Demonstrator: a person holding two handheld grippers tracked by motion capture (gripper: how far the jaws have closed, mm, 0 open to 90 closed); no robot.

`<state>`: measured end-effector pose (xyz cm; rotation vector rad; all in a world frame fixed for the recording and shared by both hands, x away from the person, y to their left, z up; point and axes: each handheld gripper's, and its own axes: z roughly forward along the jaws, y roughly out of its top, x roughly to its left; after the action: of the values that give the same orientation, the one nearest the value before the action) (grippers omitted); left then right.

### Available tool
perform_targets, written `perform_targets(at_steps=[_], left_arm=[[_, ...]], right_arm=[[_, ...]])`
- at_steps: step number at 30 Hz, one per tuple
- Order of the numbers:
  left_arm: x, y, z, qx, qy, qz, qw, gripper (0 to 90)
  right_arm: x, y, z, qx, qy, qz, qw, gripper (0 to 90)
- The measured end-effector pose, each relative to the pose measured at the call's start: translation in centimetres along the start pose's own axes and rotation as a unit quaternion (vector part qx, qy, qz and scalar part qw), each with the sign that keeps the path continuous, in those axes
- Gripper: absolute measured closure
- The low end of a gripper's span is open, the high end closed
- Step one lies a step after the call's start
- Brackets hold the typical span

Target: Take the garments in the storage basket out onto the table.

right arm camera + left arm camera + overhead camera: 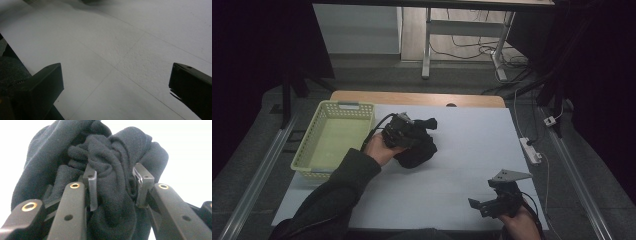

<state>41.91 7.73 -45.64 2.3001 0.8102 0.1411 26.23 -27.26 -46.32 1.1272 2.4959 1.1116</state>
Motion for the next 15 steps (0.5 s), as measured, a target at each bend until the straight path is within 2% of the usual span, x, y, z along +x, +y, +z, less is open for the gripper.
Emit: perform_targets(at_steps=[4, 10, 15], left_arm=[[-0.1, -0.4, 1.3, 0.008, 0.002, 0.004, 1.0, 62.3], [0.0, -1.0, 2.8, 0.012, -0.004, -0.009, 0.9999, 59.5], [-0.1, -1.4, 3.8, 0.011, -0.001, 0.002, 0.9999, 56.6]], right_arm=[[0.1, 0.0, 0.0, 0.001, 0.0, -0.002, 1.0, 0.0], [0.1, 0.0, 0.1, 0.002, -0.001, -0.004, 1.0, 0.0], [0.1, 0.0, 0.1, 0.002, -0.002, -0.005, 1.0, 0.0]])
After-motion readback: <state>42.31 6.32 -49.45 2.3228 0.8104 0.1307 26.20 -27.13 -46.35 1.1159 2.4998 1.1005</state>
